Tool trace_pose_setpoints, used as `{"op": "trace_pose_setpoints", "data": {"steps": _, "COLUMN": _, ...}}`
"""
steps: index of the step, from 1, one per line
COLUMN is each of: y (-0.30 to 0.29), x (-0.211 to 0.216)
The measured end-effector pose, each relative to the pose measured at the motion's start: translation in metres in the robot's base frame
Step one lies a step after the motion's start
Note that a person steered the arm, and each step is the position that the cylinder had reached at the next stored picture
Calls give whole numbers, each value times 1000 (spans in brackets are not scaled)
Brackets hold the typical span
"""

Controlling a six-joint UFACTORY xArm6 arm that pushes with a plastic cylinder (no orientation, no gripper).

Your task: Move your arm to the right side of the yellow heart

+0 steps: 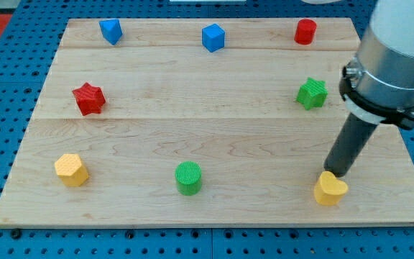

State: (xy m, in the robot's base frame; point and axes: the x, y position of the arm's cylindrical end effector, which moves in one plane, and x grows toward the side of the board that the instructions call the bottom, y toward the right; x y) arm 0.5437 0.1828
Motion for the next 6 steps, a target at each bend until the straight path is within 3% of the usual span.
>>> {"op": "trace_pose_setpoints", "data": {"steps": 2, "y": 9, "x": 20}}
{"op": "trace_pose_setpoints", "data": {"steps": 3, "y": -49, "x": 15}}
{"op": "trace_pose_setpoints", "data": {"steps": 5, "y": -109, "x": -36}}
{"op": "trace_pose_setpoints", "data": {"steps": 6, "y": -102, "x": -36}}
